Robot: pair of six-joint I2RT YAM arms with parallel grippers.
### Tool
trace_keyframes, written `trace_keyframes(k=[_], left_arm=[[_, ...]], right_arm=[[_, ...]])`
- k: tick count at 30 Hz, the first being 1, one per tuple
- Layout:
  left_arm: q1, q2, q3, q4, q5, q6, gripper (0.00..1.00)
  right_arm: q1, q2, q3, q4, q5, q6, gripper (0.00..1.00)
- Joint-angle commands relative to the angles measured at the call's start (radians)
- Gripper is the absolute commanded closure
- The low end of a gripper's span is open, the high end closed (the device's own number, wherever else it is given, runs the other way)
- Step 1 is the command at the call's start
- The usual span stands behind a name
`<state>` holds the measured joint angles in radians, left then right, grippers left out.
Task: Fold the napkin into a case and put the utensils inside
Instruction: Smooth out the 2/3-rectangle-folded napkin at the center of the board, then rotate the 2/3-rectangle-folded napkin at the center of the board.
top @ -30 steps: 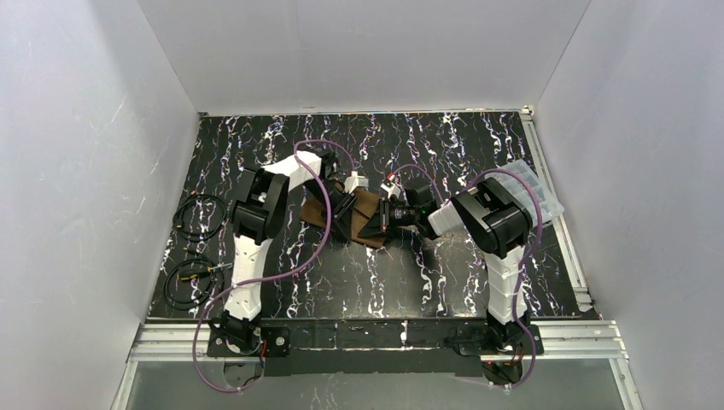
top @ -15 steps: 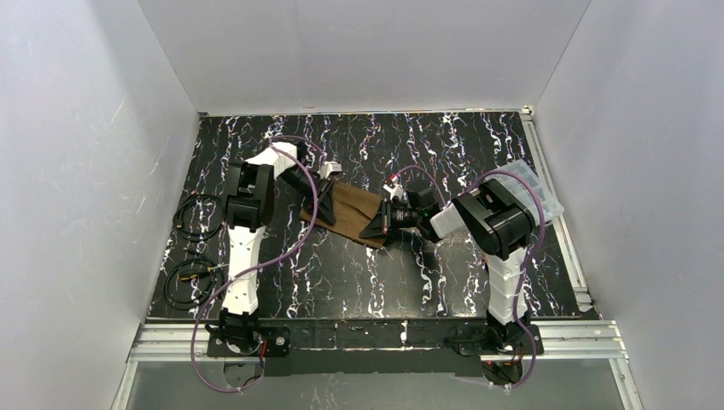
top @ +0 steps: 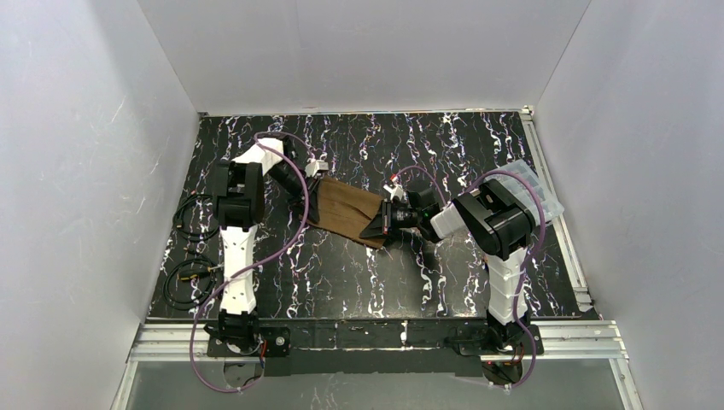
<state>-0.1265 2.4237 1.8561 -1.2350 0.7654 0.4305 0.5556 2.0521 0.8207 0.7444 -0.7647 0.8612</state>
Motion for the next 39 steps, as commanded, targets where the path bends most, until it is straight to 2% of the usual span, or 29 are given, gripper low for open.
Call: trace_keyframes(k=[1, 10, 16, 21, 24, 30, 34, 36, 39], left_arm=[[0.028, -0.06, -0.013, 0.098, -0.263, 0.077, 0.82], [0.036, -0.103, -0.027, 0.128, -0.353, 0.105, 0.8], [0.039, -0.145, 0.127, 0.061, -0.363, 0.107, 0.78], [0.039, -0.147, 0.135, 0.026, -0.404, 0.135, 0.78], [0.041, -0.177, 0.153, 0.007, -0.387, 0.13, 0.77], [0.04, -0.237, 0.29, -0.107, -0.306, 0.112, 0.71], [0.02, -0.294, 0.178, -0.131, -0.272, 0.149, 0.69], [0.007, -0.334, 0.051, -0.108, -0.264, 0.168, 0.69], [-0.019, -0.393, -0.142, -0.047, -0.252, 0.179, 0.7]], right_arm=[[-0.006, -0.001, -0.031, -0.058, 0.024, -0.027, 0.89], [-0.006, -0.011, -0.024, -0.057, 0.025, -0.014, 0.85], [-0.006, -0.027, -0.011, -0.094, 0.028, -0.031, 0.85], [-0.006, -0.03, -0.002, -0.099, 0.03, -0.026, 0.84], [-0.005, -0.063, 0.019, -0.11, 0.019, -0.021, 0.81], [-0.008, -0.188, 0.117, -0.257, 0.008, -0.048, 0.67], [-0.029, -0.237, 0.193, -0.349, 0.004, -0.061, 0.61], [-0.046, -0.245, 0.232, -0.392, 0.003, -0.07, 0.55], [-0.077, -0.238, 0.32, -0.548, 0.053, -0.191, 0.55]])
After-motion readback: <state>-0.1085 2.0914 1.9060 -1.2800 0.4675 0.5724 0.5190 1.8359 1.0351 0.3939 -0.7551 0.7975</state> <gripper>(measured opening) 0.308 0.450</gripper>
